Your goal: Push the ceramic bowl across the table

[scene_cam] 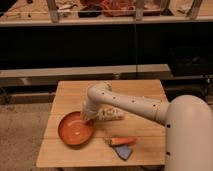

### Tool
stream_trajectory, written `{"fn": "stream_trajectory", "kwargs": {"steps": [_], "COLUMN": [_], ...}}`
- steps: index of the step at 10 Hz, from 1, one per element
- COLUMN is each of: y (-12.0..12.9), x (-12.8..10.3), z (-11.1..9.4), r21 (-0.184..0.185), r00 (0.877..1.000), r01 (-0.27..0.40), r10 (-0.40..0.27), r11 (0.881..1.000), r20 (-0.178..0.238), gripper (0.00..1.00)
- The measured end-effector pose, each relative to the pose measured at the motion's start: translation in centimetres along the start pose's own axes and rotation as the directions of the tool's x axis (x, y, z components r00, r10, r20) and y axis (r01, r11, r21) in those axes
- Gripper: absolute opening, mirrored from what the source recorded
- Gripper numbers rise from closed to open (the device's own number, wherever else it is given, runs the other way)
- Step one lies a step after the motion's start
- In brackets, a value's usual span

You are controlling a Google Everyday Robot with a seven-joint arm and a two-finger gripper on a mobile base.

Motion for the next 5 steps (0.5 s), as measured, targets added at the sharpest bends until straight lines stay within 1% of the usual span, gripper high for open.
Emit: {"fn": "stream_trajectory", "kwargs": {"steps": [3, 5], "y": [-0.6, -0.1], "x": [1.6, 3.1], "z": [0.1, -0.4], "r21": [0.007, 0.012], "r00": [1.000, 1.000], "r01": [-0.012, -0.027], "r10": [0.012, 0.027], "r11": [1.000, 1.000], "r20": [0.007, 0.011], "gripper": [0.04, 0.04]}}
